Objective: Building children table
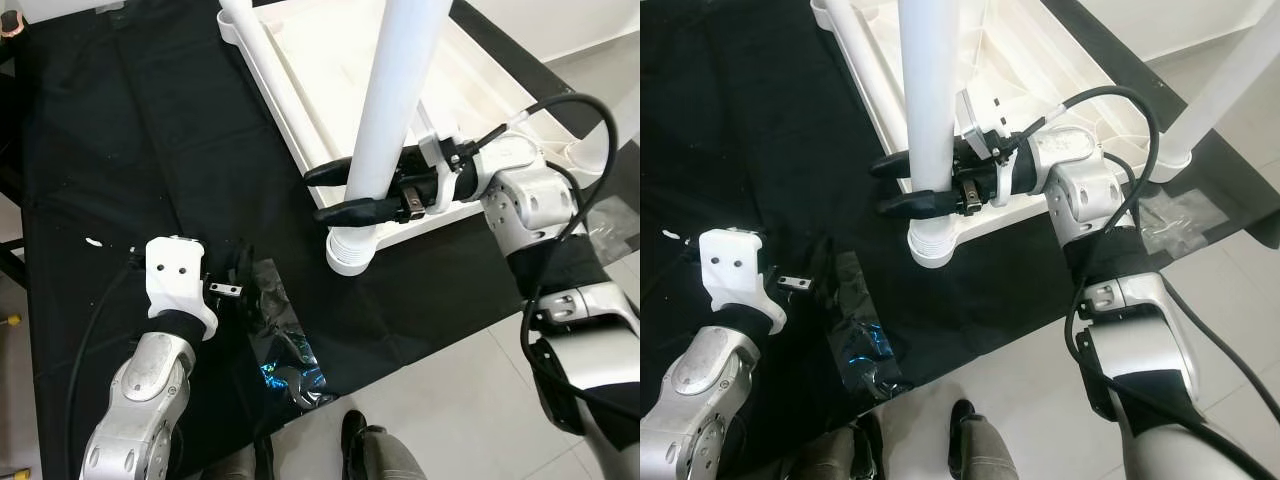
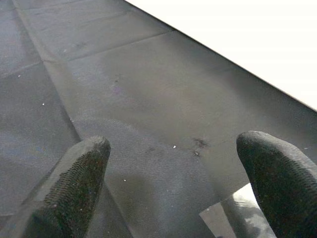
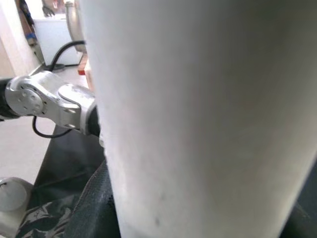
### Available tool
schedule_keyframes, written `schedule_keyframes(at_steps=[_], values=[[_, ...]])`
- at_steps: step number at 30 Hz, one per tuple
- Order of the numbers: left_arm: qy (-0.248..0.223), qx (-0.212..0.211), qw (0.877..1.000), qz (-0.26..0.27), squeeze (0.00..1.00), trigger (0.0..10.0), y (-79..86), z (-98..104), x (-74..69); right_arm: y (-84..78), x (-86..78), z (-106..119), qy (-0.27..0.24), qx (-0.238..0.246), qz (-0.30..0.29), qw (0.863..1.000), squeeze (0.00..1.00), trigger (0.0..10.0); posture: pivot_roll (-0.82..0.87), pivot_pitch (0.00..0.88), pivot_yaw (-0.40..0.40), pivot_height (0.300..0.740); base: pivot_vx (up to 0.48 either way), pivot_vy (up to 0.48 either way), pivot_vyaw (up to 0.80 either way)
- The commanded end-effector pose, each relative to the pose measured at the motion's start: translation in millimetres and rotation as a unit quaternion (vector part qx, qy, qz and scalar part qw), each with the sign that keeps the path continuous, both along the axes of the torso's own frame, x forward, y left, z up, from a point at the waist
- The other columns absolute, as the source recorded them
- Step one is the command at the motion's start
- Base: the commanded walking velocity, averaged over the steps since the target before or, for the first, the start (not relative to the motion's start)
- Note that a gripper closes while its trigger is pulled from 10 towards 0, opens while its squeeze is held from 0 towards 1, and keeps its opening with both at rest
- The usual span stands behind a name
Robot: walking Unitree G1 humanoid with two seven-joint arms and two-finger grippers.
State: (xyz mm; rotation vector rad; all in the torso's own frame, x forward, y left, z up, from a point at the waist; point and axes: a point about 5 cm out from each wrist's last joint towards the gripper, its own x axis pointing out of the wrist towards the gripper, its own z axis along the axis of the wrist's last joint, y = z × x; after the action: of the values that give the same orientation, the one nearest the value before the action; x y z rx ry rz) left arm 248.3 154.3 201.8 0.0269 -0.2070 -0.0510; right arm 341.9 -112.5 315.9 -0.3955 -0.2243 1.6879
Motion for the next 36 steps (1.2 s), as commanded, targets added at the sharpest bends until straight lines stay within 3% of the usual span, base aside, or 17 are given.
schedule_keyframes(at_steps=[1, 5, 11, 17, 20, 22, 24, 28, 34, 36], values=[[0.006, -0.002, 1.000, 0.003, 0.00, 10.0, 0.5, -1.6, -3.2, -0.8, 7.7, -29.8, 0.043, -0.040, -0.025, 0.998, 0.00, 10.0, 0.03, 0.378, -0.030, 0.740, 0.000, 0.000, 0.00], [0.006, -0.002, 1.000, 0.002, 0.00, 10.0, 0.1, -1.4, -2.6, 2.4, 16.5, -23.2, 0.020, -0.004, -0.071, 0.997, 0.00, 10.0, 0.03, 0.375, -0.029, 0.740, 0.000, 0.000, 0.00], [0.005, -0.002, 1.000, 0.002, 0.00, 10.0, 0.2, -0.6, -2.1, 5.0, 17.4, -17.8, 0.020, 0.023, -0.083, 0.996, 0.00, 10.0, 0.04, 0.368, -0.025, 0.740, 0.000, 0.000, 0.00], [0.004, -0.001, 1.000, 0.000, 0.00, 10.0, -0.4, -0.2, -1.3, 0.8, 3.5, -31.3, 0.055, -0.026, -0.008, 0.998, 0.00, 10.0, 0.04, 0.365, -0.023, 0.740, 0.000, 0.000, 0.00], [0.004, -0.001, 1.000, -0.001, 0.00, 10.0, -0.3, -0.1, -1.2, 0.3, 1.8, -33.7, 0.062, -0.036, 0.000, 0.997, 0.00, 10.0, 0.04, 0.365, -0.023, 0.740, 0.000, 0.000, 0.00], [0.004, -0.001, 1.000, -0.001, 0.00, 10.0, -0.3, -0.1, -1.3, 0.9, 3.6, -36.7, 0.060, -0.042, -0.015, 0.997, 0.00, 10.0, 0.04, 0.367, -0.024, 0.740, 0.000, 0.000, 0.00], [0.004, -0.001, 1.000, -0.001, 0.00, 10.0, -0.7, 0.0, -1.5, 0.6, 13.3, -44.0, 0.051, -0.039, -0.092, 0.994, 0.00, 10.0, 0.03, 0.368, -0.027, 0.740, 0.000, 0.000, 0.00], [0.004, -0.002, 1.000, 0.000, 0.00, 10.0, -0.7, 0.0, -1.7, -2.9, 15.6, -48.2, 0.053, -0.031, -0.128, 0.990, 0.00, 10.0, 0.03, 0.368, -0.027, 0.740, 0.000, 0.000, 0.00], [0.004, 0.001, 1.000, 0.001, 0.00, 10.0, 2.1, 0.2, -0.1, -12.1, 2.1, -63.7, 0.072, -0.032, -0.167, 0.983, 0.00, 10.0, 0.03, 0.365, -0.020, 0.740, 0.000, 0.000, 0.00], [0.000, 0.002, 1.000, 0.003, 0.00, 10.0, 3.3, 1.7, 1.2, -10.0, -0.2, -73.3, 0.088, -0.025, -0.220, 0.971, 0.00, 10.0, 0.02, 0.359, -0.025, 0.740, 0.000, 0.000, 0.00]])
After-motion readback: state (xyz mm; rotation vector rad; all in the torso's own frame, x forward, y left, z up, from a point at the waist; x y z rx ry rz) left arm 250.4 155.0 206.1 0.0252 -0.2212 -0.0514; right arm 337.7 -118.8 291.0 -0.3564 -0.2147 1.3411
